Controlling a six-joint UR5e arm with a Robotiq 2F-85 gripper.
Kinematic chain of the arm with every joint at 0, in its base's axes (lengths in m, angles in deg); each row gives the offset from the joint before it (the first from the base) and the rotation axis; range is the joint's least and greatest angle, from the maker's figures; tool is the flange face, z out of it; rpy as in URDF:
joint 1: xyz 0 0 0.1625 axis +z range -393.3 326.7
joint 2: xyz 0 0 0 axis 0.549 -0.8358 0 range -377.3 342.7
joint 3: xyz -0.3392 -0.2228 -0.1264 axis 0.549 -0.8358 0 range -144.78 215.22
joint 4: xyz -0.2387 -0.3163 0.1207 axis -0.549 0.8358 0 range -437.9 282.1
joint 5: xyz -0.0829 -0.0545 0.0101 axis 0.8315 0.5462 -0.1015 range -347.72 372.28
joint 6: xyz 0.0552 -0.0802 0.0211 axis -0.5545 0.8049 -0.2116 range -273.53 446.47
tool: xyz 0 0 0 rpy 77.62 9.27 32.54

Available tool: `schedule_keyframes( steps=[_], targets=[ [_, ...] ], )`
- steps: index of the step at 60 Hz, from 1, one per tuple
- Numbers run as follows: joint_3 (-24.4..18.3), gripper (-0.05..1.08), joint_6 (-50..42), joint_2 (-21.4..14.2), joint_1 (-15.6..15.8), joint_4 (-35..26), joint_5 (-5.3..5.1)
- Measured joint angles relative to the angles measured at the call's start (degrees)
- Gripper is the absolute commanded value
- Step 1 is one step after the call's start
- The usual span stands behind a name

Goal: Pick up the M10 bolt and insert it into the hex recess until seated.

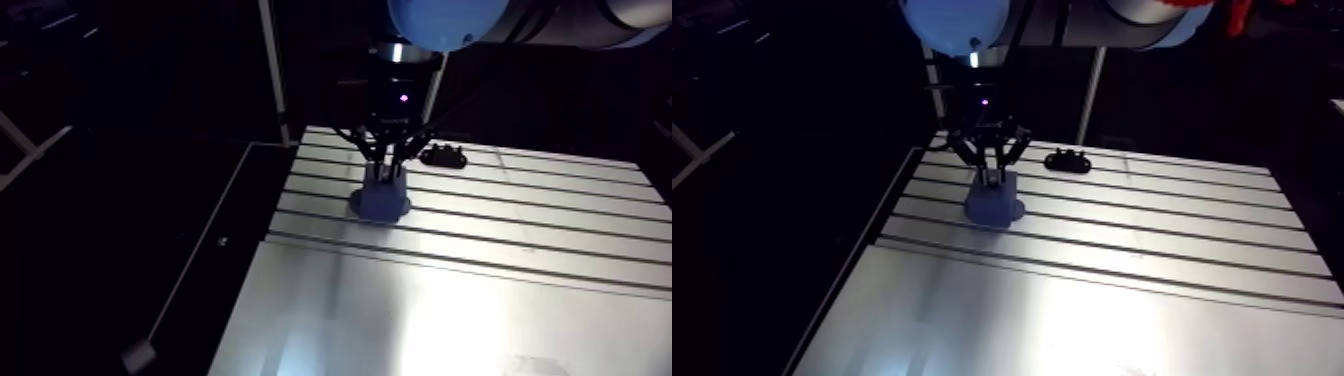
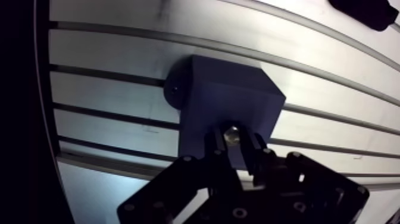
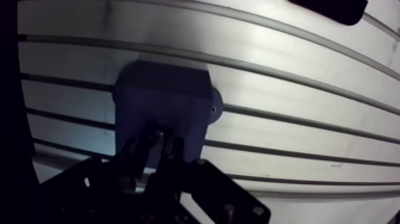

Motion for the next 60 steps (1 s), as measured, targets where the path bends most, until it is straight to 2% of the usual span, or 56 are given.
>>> schedule_keyframes(
  steps=[60],
  targets=[
    [-0.2,0.70,4.5,0.2,0.2,-0.6,-0.09]
  ],
)
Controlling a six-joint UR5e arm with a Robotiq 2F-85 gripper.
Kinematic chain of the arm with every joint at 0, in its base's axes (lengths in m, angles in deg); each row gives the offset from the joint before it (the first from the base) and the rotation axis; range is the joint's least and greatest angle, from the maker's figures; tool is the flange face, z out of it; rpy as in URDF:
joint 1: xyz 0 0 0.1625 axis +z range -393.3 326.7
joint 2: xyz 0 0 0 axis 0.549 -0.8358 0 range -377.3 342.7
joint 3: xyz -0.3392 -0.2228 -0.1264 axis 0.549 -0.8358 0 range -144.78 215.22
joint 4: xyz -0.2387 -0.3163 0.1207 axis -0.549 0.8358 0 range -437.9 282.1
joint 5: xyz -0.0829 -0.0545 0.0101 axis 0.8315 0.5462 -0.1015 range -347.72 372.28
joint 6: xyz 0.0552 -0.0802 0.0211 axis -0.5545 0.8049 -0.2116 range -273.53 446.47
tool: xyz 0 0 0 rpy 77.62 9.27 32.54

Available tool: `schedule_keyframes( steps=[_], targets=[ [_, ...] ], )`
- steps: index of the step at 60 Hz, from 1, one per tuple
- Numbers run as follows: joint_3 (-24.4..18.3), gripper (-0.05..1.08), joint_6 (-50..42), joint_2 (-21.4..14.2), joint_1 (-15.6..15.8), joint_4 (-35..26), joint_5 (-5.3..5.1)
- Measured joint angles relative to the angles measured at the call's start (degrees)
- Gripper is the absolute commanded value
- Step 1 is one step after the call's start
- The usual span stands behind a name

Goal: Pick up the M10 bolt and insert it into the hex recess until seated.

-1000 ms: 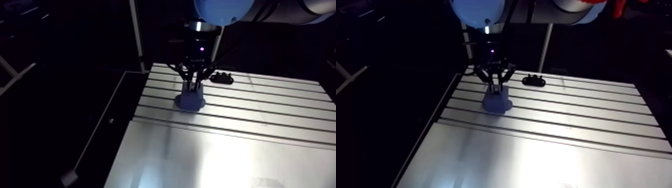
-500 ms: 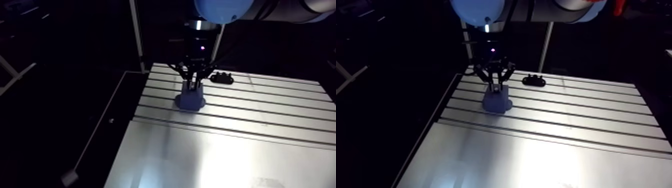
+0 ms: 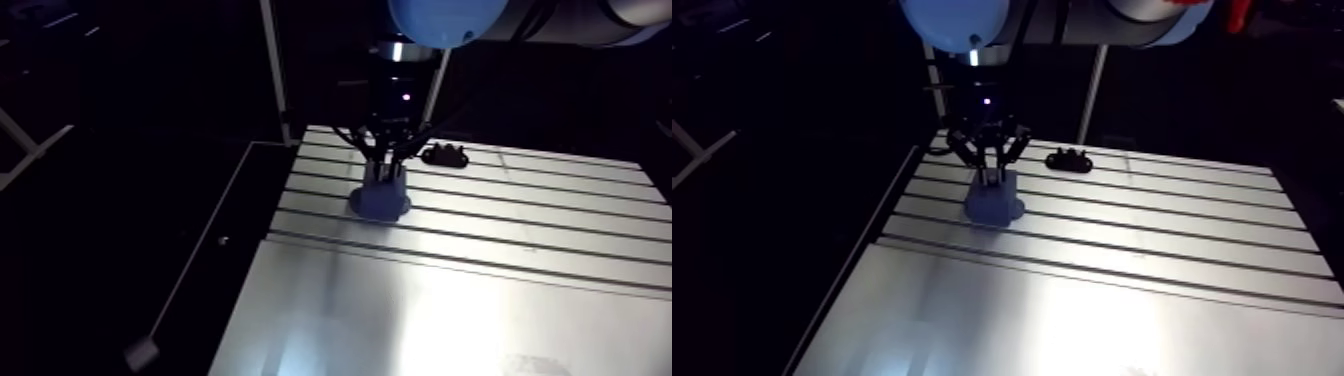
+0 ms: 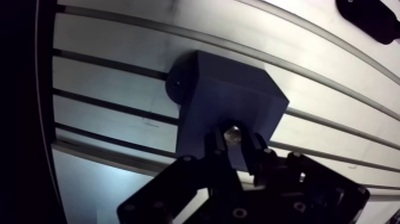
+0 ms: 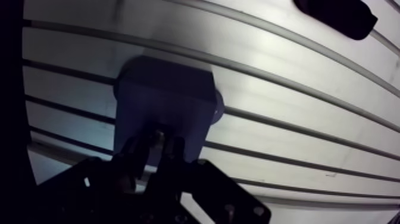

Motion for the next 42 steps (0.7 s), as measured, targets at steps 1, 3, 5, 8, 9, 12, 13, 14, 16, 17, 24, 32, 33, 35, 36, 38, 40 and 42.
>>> schedule_keyframes(
  steps=[1,3,5,8,9,12,13,14,16,17,24,32,33,35,36,38,40,42],
  targets=[
    [0.0,0.70,0.0,0.0,0.0,0.0,0.00],
    [0.0,0.70,0.1,0.0,0.0,0.0,0.00],
    [0.0,0.70,0.1,0.0,0.0,0.0,0.00],
    [0.0,0.71,0.2,0.0,0.0,0.0,0.00],
    [0.0,0.71,0.2,0.0,0.0,0.0,0.01],
    [0.0,0.71,0.2,0.0,0.0,-0.1,0.02],
    [0.0,0.71,0.2,0.0,0.0,0.0,0.02],
    [0.0,0.71,0.3,0.0,0.1,0.0,0.02],
    [0.1,0.71,0.3,0.0,0.1,0.0,0.02],
    [0.1,0.71,0.4,0.0,0.1,0.0,0.02],
    [0.1,0.72,0.6,0.0,0.1,0.0,0.02],
    [0.1,0.72,0.8,0.0,0.1,0.0,0.01],
    [0.1,0.72,0.9,0.0,0.1,0.0,0.01],
    [0.1,0.72,0.9,0.0,0.1,0.0,0.01],
    [0.1,0.72,0.9,0.0,0.1,0.0,0.01],
    [0.1,0.72,0.9,0.0,0.1,0.0,0.00],
    [0.1,0.72,0.9,0.0,0.1,0.0,0.00],
    [0.1,0.72,0.9,0.0,0.1,0.0,0.00]
  ],
)
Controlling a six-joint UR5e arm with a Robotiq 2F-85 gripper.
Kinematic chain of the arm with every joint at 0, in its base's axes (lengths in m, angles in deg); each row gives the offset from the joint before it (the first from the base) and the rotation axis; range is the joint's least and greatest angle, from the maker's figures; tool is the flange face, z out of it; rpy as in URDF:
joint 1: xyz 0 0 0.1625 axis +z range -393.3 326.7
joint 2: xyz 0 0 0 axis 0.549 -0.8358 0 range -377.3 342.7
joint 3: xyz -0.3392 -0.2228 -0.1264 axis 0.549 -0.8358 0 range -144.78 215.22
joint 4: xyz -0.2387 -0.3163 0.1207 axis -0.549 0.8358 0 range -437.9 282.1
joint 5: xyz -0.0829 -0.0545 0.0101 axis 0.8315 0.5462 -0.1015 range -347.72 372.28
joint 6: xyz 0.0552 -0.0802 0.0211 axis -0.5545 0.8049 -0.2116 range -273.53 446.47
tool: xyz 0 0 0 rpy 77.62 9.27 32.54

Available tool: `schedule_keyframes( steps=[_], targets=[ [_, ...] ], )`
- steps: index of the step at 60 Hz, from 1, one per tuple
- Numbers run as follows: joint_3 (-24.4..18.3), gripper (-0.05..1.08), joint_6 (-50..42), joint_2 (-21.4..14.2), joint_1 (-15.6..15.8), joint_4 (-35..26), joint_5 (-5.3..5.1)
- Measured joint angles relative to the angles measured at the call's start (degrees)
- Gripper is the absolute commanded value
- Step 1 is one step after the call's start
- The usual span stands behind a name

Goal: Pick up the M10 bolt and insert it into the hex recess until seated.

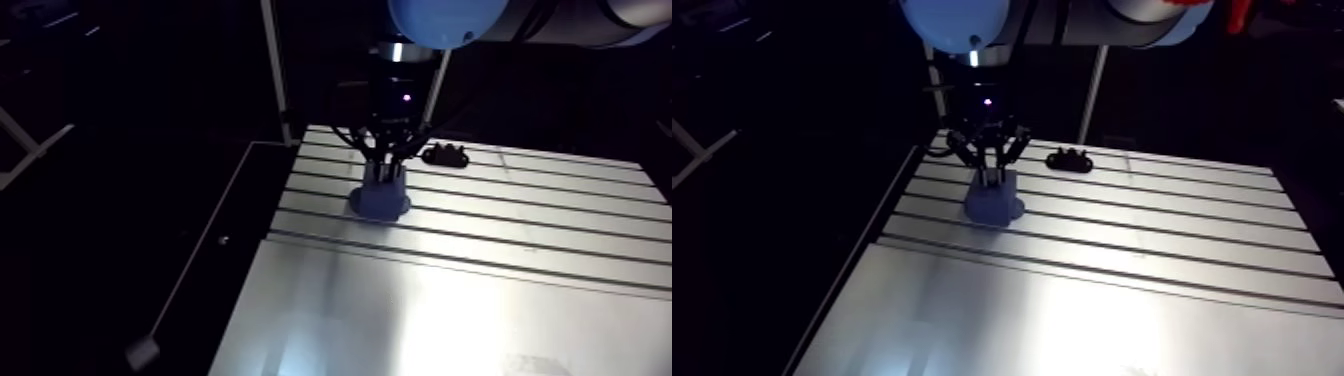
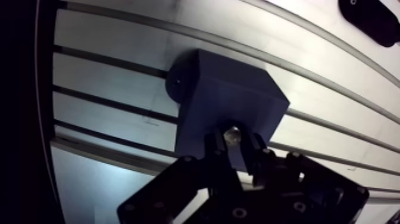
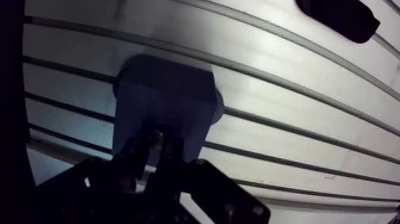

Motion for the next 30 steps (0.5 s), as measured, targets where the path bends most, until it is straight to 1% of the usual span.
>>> schedule_keyframes(
  steps=[30],
  targets=[
    [-0.3,0.72,1.5,0.0,-0.1,0.0,0.14]
  ],
)
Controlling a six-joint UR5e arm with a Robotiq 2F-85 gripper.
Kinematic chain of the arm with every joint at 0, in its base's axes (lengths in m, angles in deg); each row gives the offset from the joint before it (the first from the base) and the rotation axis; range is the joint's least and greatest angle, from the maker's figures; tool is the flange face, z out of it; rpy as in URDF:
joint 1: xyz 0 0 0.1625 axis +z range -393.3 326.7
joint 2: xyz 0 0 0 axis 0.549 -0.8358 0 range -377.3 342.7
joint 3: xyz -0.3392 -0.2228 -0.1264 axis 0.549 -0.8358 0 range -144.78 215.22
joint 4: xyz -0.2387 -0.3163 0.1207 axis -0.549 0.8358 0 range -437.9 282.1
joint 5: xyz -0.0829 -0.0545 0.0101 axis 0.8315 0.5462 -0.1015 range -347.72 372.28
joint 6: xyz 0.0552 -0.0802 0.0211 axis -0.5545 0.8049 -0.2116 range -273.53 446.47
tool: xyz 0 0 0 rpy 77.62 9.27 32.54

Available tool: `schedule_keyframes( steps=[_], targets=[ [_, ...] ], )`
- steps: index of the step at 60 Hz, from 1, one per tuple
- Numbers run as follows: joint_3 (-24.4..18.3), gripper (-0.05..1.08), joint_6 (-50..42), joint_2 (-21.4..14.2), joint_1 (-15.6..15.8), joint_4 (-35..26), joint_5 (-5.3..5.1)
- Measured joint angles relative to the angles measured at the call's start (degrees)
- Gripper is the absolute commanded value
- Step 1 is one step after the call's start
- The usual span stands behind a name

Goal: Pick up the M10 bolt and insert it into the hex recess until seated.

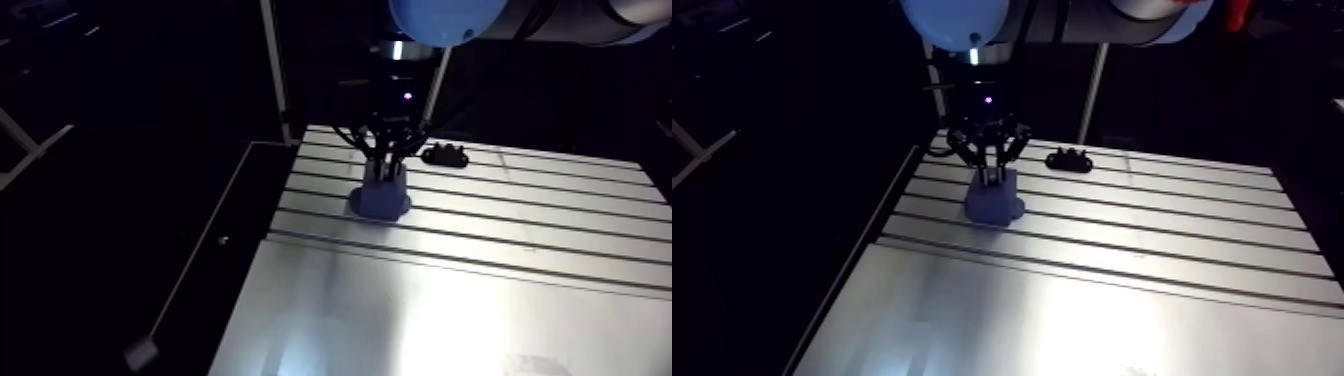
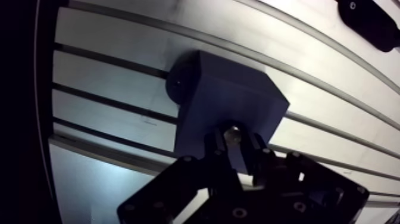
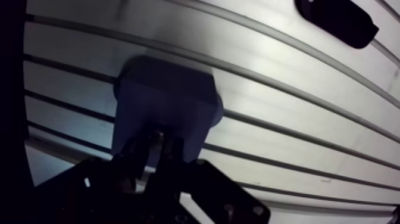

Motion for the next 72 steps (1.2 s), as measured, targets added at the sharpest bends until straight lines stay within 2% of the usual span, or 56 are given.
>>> schedule_keyframes(
  steps=[72],
  targets=[
    [-0.2,0.73,7.7,0.3,0.0,-1.4,0.38]
  ],
)
